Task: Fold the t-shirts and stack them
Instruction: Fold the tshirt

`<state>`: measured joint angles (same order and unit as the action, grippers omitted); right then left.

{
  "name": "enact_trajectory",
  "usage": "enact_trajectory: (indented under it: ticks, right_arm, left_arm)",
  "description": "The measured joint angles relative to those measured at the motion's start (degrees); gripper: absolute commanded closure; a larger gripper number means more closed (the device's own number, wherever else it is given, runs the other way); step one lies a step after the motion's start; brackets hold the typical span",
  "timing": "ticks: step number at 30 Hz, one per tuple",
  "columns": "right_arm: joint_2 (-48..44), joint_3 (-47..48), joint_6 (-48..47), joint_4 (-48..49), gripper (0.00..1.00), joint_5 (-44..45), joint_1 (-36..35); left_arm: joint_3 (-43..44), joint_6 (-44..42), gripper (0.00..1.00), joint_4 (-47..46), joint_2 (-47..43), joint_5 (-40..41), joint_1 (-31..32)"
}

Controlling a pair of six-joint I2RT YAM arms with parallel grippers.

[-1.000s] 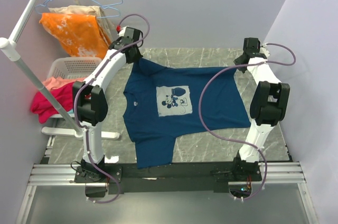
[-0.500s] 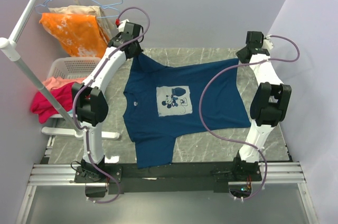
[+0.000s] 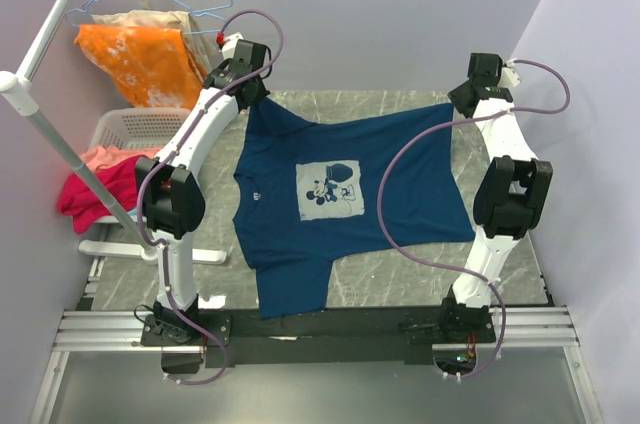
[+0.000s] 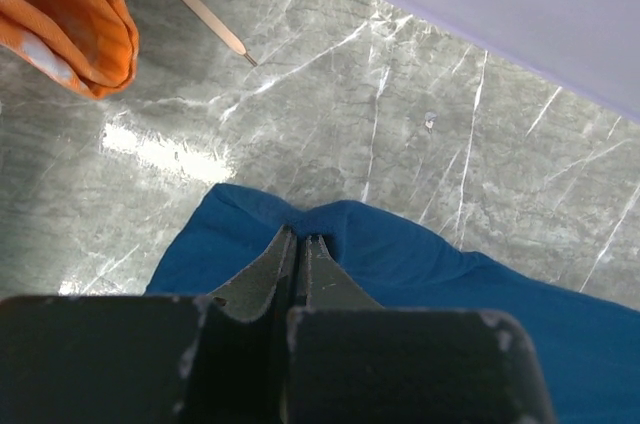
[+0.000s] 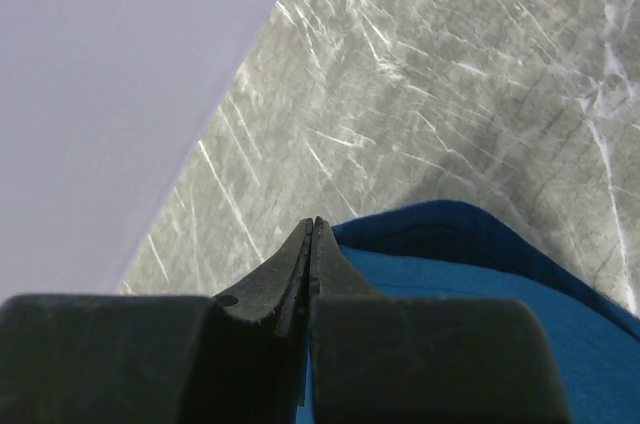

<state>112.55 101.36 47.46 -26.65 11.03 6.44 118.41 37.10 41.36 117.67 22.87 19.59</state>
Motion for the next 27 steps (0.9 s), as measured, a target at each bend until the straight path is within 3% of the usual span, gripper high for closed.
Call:
enact_trajectory:
  ticks: [13,27]
  right_arm:
    - [0.42,-1.92,0.85,-0.59,1.0,-1.07,0.0]
    - [-1.64,-11.43,1.81,-2.86,1.0,-1.2,0.0]
  left_arm:
    - [-1.14,0.26,0.99,1.42,-0.04,-0.09,1.07]
    - [-13.75,4.07,0.99,4.11,-7.1,1.38,4.55]
